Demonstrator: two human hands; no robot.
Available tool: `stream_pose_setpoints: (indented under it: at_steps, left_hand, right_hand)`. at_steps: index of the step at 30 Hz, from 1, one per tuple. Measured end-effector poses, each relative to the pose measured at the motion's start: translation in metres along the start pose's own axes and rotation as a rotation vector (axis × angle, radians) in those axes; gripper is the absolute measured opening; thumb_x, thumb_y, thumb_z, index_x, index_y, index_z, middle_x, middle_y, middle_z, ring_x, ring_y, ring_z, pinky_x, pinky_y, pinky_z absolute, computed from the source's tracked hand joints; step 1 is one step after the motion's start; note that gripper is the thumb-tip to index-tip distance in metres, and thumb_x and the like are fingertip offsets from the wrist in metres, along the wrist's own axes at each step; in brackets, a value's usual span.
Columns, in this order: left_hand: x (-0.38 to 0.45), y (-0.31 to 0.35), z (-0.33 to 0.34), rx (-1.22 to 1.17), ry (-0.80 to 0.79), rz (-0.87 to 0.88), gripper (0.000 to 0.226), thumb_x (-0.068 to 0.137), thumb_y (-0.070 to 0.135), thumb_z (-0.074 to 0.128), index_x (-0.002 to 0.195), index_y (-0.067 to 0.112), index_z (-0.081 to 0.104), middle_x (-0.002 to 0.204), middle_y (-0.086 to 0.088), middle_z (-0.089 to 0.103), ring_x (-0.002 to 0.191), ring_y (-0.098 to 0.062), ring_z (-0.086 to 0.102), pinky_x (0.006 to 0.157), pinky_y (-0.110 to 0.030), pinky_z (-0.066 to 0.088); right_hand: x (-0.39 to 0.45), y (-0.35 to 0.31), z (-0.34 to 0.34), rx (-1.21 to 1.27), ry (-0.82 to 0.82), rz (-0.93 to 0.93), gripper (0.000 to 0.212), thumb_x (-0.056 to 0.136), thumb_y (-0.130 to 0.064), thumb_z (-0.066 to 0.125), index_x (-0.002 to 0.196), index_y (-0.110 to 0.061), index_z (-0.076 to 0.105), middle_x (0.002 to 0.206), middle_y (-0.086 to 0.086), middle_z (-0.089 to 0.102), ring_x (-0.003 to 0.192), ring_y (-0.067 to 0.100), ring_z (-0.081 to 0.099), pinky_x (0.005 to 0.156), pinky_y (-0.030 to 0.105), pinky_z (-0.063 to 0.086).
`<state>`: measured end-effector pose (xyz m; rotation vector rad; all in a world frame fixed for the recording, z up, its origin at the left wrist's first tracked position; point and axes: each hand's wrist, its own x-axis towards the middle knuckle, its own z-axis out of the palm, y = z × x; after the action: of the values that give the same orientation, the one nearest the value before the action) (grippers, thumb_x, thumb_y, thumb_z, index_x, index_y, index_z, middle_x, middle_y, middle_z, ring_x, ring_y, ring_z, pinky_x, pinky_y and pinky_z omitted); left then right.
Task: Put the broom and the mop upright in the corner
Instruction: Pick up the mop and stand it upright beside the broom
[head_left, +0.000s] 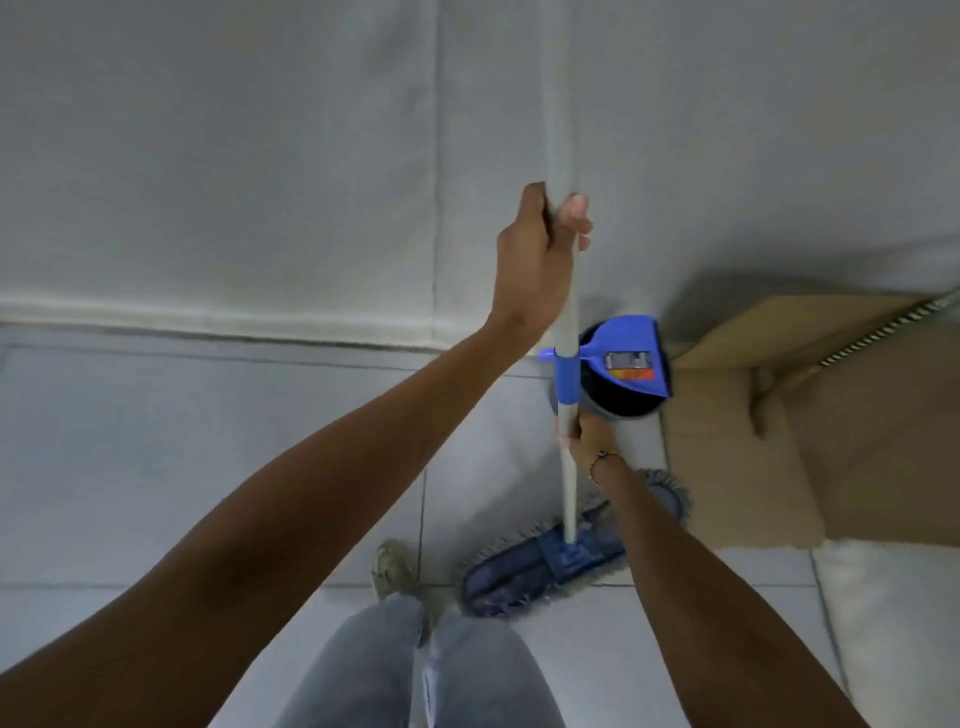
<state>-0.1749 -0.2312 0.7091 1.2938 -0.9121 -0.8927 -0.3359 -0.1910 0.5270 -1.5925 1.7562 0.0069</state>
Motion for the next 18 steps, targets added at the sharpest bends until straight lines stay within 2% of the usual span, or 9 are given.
stream_pose_setpoints:
  at_steps: [3, 6, 9, 11, 13, 15, 18]
  left_hand:
    - [-0.016, 0.029, 0.053, 0.029, -0.165, 0.116, 0.015, 0.097, 0.024, 0.048, 0.091, 0.01, 0.05, 0.075, 0.001, 0.066, 0.066, -0.016, 0.066, 0.072, -0.03, 0.055]
    - [-0.037, 0.051, 0.114, 0.013, -0.333, 0.169, 0.022, 0.097, 0.023, 0.049, 0.096, 0.003, 0.054, 0.079, -0.012, 0.07, 0.071, -0.022, 0.068, 0.074, -0.03, 0.055]
    - [-0.057, 0.067, 0.167, 0.053, -0.415, 0.217, 0.023, 0.097, 0.025, 0.048, 0.096, 0.003, 0.054, 0.082, -0.015, 0.071, 0.069, -0.016, 0.064, 0.064, -0.013, 0.048]
    - [-0.067, 0.074, 0.198, 0.055, -0.424, 0.22, 0.02, 0.097, 0.025, 0.048, 0.092, 0.006, 0.053, 0.078, -0.009, 0.069, 0.067, -0.014, 0.062, 0.06, -0.008, 0.046]
    - [-0.079, 0.08, 0.227, 0.063, -0.413, 0.218, 0.019, 0.096, 0.025, 0.049, 0.092, 0.007, 0.054, 0.079, -0.005, 0.068, 0.069, -0.017, 0.065, 0.061, -0.011, 0.048]
    - [-0.101, 0.091, 0.266, 0.075, -0.408, 0.203, 0.017, 0.095, 0.027, 0.05, 0.091, 0.01, 0.054, 0.081, -0.001, 0.069, 0.075, -0.021, 0.07, 0.068, -0.02, 0.053]
    - [-0.125, 0.103, 0.314, 0.055, -0.397, 0.172, 0.014, 0.094, 0.027, 0.053, 0.091, 0.014, 0.055, 0.082, 0.002, 0.069, 0.081, -0.024, 0.072, 0.075, -0.031, 0.057]
  right_hand:
    - [-0.02, 0.017, -0.033, 0.066, 0.049, 0.027, 0.025, 0.09, -0.008, 0.055, 0.11, 0.005, 0.063, 0.109, 0.027, 0.067, 0.106, 0.038, 0.06, 0.09, 0.046, 0.049]
    - [-0.041, 0.049, -0.07, 0.168, 0.167, 0.097, 0.025, 0.089, -0.007, 0.057, 0.111, 0.002, 0.064, 0.108, 0.025, 0.068, 0.104, 0.037, 0.061, 0.085, 0.042, 0.049]
    - [-0.053, 0.081, -0.098, 0.231, 0.255, 0.119, 0.023, 0.087, -0.004, 0.059, 0.109, 0.003, 0.062, 0.104, 0.025, 0.068, 0.1, 0.037, 0.062, 0.076, 0.037, 0.048]
    - [-0.06, 0.106, -0.116, 0.284, 0.284, 0.123, 0.023, 0.086, -0.003, 0.06, 0.107, 0.004, 0.06, 0.105, 0.026, 0.067, 0.1, 0.037, 0.061, 0.077, 0.039, 0.048]
    - [-0.065, 0.131, -0.134, 0.328, 0.305, 0.127, 0.023, 0.084, -0.001, 0.061, 0.104, 0.009, 0.059, 0.105, 0.028, 0.066, 0.1, 0.038, 0.061, 0.078, 0.042, 0.049]
    - [-0.074, 0.166, -0.16, 0.353, 0.296, 0.136, 0.025, 0.084, -0.003, 0.061, 0.105, 0.01, 0.058, 0.106, 0.028, 0.065, 0.102, 0.038, 0.06, 0.083, 0.042, 0.049]
    - [-0.083, 0.209, -0.193, 0.382, 0.251, 0.118, 0.02, 0.086, -0.007, 0.06, 0.104, 0.0, 0.058, 0.103, 0.019, 0.063, 0.102, 0.03, 0.058, 0.082, 0.036, 0.045]
